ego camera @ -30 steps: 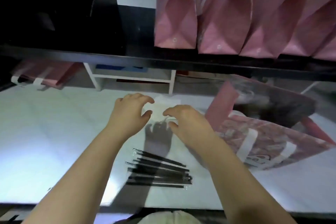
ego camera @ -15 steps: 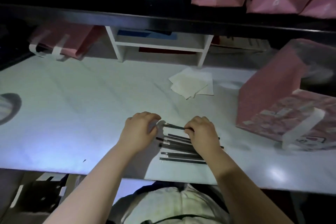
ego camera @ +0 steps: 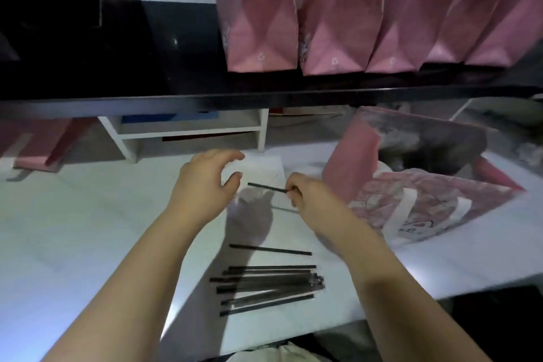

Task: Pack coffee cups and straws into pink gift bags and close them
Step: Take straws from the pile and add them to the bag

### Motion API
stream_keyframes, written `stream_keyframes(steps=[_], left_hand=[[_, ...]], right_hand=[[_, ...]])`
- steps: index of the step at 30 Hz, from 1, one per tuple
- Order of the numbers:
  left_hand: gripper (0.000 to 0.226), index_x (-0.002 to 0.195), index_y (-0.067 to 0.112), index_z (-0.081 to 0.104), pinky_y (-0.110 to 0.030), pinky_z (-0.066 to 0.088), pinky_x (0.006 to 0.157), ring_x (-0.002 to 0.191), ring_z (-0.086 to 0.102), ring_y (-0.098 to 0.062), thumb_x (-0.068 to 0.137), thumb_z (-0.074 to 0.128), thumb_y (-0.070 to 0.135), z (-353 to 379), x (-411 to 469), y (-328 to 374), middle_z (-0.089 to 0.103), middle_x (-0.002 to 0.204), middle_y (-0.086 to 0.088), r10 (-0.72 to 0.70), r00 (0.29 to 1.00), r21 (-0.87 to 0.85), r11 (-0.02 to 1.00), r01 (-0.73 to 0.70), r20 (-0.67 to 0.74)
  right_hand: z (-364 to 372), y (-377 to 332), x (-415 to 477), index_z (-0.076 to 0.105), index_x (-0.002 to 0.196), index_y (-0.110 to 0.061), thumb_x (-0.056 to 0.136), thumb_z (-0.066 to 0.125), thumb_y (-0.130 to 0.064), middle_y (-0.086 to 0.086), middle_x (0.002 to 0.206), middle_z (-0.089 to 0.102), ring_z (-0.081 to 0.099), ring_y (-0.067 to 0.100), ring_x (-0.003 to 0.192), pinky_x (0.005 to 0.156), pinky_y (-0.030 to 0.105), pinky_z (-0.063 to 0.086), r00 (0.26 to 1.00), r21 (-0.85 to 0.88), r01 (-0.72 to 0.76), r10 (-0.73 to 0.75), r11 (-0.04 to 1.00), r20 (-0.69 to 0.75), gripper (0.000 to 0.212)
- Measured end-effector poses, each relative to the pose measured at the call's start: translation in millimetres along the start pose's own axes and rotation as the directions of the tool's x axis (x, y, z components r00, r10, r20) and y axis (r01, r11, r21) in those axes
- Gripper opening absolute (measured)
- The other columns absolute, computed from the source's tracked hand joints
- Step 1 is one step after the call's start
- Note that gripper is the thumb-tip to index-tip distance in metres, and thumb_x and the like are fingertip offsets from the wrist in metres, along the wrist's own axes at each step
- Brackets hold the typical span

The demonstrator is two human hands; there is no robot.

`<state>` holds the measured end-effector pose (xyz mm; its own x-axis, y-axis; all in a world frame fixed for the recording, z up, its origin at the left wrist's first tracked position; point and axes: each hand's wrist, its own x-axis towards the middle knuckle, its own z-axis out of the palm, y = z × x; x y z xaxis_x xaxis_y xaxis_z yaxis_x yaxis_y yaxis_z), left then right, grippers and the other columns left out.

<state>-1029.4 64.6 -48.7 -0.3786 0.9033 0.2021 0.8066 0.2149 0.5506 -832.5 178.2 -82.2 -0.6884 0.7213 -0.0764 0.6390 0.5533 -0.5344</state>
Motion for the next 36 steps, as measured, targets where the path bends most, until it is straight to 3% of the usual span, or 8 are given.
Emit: stream_keyframes(steps=[3, 12, 16, 21, 24, 27, 32, 36], left_hand=[[0.032, 0.121, 0.027, 0.062, -0.037, 0.044, 0.093, 0.114, 0.055, -0.022, 0.089, 0.063, 0.024, 11.2, -4.8, -2.0, 0.064, 0.123, 0.004, -0.019, 0.999, 0.052, 0.998, 0.016, 0.048], [0.038, 0.126, 0.029, 0.059, -0.038, 0.042, 0.094, 0.117, 0.051, -0.023, 0.088, 0.058, 0.026, 47.7, -49.2, -40.4, 0.061, 0.127, 0.003, -0.21, 0.958, 0.172, 0.969, 0.177, 0.197], [0.039, 0.125, 0.03, 0.06, -0.036, 0.042, 0.095, 0.119, 0.052, -0.022, 0.087, 0.057, 0.025, 50.6, -62.3, -48.0, 0.061, 0.127, 0.005, -0.234, 0.952, 0.178, 0.964, 0.2, 0.198], [0.037, 0.125, 0.028, 0.061, -0.036, 0.041, 0.094, 0.119, 0.05, -0.023, 0.088, 0.058, 0.024, 36.4, -60.4, -54.5, 0.062, 0.126, 0.003, -0.246, 0.959, 0.162, 0.961, 0.223, 0.14], [0.035, 0.124, 0.027, 0.061, -0.038, 0.04, 0.096, 0.122, 0.048, -0.025, 0.089, 0.06, 0.024, 17.4, -39.9, -51.6, 0.062, 0.127, 0.003, -0.226, 0.971, 0.173, 0.962, 0.21, 0.08], [0.033, 0.123, 0.028, 0.062, -0.039, 0.042, 0.097, 0.121, 0.049, -0.024, 0.09, 0.061, 0.026, -0.8, -7.1, -28.2, 0.062, 0.127, 0.003, -0.143, 0.99, 0.154, 0.978, 0.138, 0.019], [0.035, 0.123, 0.03, 0.061, -0.041, 0.042, 0.096, 0.119, 0.049, -0.023, 0.088, 0.061, 0.026, -13.5, 59.9, 56.4, 0.061, 0.124, 0.006, 0.097, 0.995, 0.135, 0.986, -0.094, -0.017], [0.035, 0.122, 0.029, 0.063, -0.041, 0.046, 0.095, 0.115, 0.052, -0.021, 0.087, 0.065, 0.029, -4.9, 97.3, 132.2, 0.063, 0.121, 0.006, 0.259, 0.965, 0.041, 0.965, -0.257, -0.044]], right_hand=[[36.0, 16.2, -9.0, 0.058, 0.105, -0.021, 0.099, 0.047, -0.019, 0.002, 0.088, 0.063, 0.056, 0.019, 0.073, 0.061, 0.03, 0.042, 0.995, -0.038, -0.016, 0.02, 0.999, 0.097, 0.013], [114.7, 32.0, -25.1, 0.062, 0.126, -0.012, 0.095, 0.058, -0.023, 0.007, 0.12, 0.055, 0.049, 0.025, 0.113, 0.1, 0.035, 0.04, 0.975, -0.106, 0.121, -0.098, 0.987, 0.201, 0.033], [125.6, 30.8, -34.3, 0.073, 0.103, -0.012, 0.087, 0.067, -0.016, 0.004, 0.102, 0.063, 0.054, 0.024, 0.098, 0.089, 0.038, 0.046, 0.993, -0.105, 0.111, -0.107, 0.988, 0.047, 0.018], [118.8, 18.3, -18.5, 0.063, 0.092, -0.02, 0.09, 0.059, -0.011, -0.003, 0.094, 0.058, 0.052, 0.023, 0.096, 0.083, 0.035, 0.043, 0.999, -0.224, 0.045, -0.04, 0.974, 0.027, 0.01], [80.2, 1.7, -2.4, 0.047, 0.086, -0.037, 0.094, 0.047, -0.026, -0.008, 0.081, 0.055, 0.057, 0.022, 0.082, 0.072, 0.04, 0.049, 0.995, 0.068, -0.09, 0.088, 0.994, 0.036, 0.013], [19.5, -18.8, 13.4, 0.043, 0.086, -0.033, 0.097, 0.037, -0.029, -0.006, 0.067, 0.058, 0.054, 0.013, 0.06, 0.049, 0.028, 0.042, 0.996, 0.335, -0.091, 0.078, 0.938, 0.053, 0.013], [-107.0, -37.6, 15.6, 0.051, 0.09, -0.02, 0.1, 0.047, -0.025, -0.016, 0.057, 0.047, 0.038, 0.003, 0.053, 0.053, 0.019, 0.033, 0.971, 0.471, 0.198, -0.106, 0.86, -0.216, 0.012], [-187.6, -13.6, 3.5, 0.058, 0.089, -0.027, 0.099, 0.05, -0.023, -0.019, 0.056, 0.052, 0.044, -0.002, 0.051, 0.057, 0.019, 0.036, 0.948, 0.452, 0.242, -0.109, 0.859, -0.3, 0.014]])
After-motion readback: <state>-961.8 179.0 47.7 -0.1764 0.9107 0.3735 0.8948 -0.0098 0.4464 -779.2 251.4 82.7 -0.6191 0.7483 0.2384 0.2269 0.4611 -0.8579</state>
